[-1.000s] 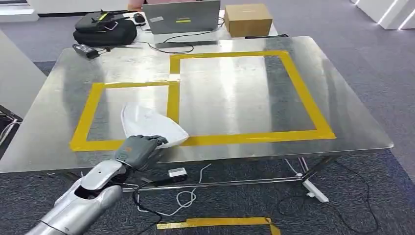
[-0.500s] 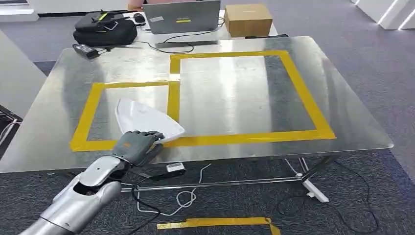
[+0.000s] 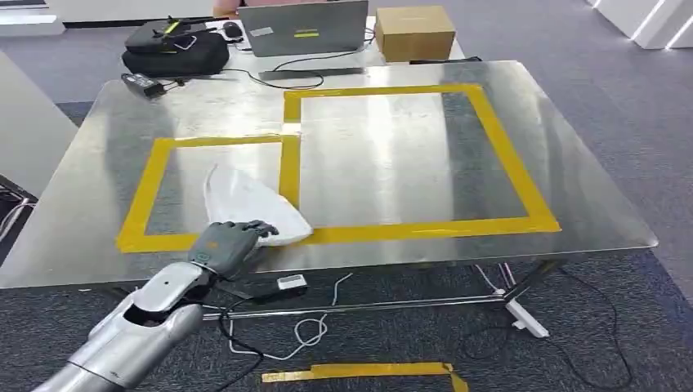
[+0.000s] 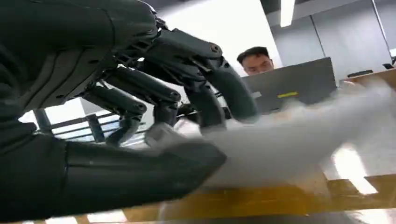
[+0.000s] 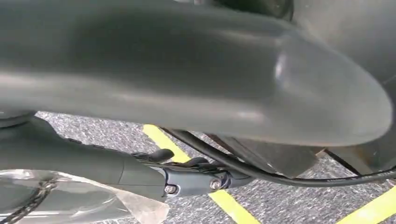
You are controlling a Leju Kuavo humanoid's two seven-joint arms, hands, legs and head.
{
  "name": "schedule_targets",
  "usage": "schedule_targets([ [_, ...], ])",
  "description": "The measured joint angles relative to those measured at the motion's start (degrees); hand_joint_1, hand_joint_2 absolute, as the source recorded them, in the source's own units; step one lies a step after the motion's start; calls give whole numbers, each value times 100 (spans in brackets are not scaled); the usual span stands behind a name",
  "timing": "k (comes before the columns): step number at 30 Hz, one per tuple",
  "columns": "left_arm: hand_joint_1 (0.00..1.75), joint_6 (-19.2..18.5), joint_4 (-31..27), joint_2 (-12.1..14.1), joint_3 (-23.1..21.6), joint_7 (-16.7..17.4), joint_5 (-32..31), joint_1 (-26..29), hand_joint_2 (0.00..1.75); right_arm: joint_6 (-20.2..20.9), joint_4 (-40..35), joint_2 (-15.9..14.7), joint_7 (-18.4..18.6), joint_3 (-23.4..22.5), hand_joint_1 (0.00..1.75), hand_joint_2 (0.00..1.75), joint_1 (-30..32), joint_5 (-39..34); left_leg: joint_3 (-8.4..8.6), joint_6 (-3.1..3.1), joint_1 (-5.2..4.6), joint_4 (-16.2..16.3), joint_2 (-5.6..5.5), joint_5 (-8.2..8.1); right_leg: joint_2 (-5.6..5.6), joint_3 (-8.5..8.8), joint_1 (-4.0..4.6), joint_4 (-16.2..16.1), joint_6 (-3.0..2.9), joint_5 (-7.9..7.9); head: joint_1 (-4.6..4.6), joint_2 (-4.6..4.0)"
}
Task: Take the parts from the cabinet and place them on the table.
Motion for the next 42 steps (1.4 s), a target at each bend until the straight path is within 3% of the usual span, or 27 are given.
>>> schedule_targets([
  [1,0,0,7,0,0,0,-11,3,175,0,0,0,0,-2,0,0,5,0,0,0,0,0,0,0,0,0,0,0,0,0,0,0],
  [2,0,2,15,0,4,2,-11,3,0,0,0,0,0,-2,0,0,10,6,0,0,0,0,0,0,0,0,0,0,0,0,0,0],
  [39,0,181,-367,22,459,-68,153,440,0,-428,387,-70,-260,-13,0,0,85,378,-1,1,0,0,0,-1,-2,1,0,0,1,-1,0,0],
  [42,0,186,-372,39,500,-70,164,475,0,-465,420,-74,-282,-17,0,0,80,411,-7,72,-18,43,0,-37,-4,13,-28,-16,42,1,-7,0],
])
